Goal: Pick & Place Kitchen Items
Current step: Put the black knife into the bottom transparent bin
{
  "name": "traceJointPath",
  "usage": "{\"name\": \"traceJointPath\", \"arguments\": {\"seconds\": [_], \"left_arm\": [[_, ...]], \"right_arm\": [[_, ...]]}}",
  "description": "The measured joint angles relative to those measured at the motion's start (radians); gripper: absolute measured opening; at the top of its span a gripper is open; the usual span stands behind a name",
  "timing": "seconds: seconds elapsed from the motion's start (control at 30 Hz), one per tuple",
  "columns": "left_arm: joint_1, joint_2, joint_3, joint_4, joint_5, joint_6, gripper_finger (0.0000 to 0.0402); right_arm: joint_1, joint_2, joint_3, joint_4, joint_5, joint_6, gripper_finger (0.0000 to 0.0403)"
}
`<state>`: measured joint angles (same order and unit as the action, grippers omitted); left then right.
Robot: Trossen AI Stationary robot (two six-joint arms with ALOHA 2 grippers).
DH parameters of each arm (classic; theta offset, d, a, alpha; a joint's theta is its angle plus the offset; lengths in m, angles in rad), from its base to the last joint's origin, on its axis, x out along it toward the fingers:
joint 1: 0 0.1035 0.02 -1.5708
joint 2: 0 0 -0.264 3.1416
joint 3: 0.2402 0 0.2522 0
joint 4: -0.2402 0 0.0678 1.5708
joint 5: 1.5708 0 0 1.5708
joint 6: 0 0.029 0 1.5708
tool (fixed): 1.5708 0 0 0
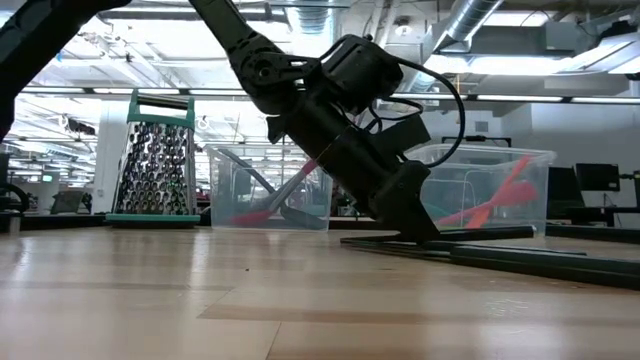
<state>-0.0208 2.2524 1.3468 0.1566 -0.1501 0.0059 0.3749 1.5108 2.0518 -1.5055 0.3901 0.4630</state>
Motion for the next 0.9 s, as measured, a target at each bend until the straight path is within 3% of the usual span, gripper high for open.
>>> {"name": "traceJointPath", "arguments": {"seconds": [0.47, 0.73, 0.9], "left_arm": [[-0.002, -0.158, -0.016, -0.118, 0.008, 0.017, 0.0122], [0.001, -0.359, -0.173, -0.127, -0.003, 0.015, 0.0122], [0.001, -0.549, -0.306, -0.121, -0.033, 0.006, 0.0122]], "right_arm": [[0.118, 0.0, 0.0, -0.002, 0.108, 0.084, 0.014], [0.202, 0.0, 0.0, -0.023, 0.195, 0.17, 0.014], [0.269, -0.002, -0.033, -0.066, 0.321, 0.267, 0.014]]}}
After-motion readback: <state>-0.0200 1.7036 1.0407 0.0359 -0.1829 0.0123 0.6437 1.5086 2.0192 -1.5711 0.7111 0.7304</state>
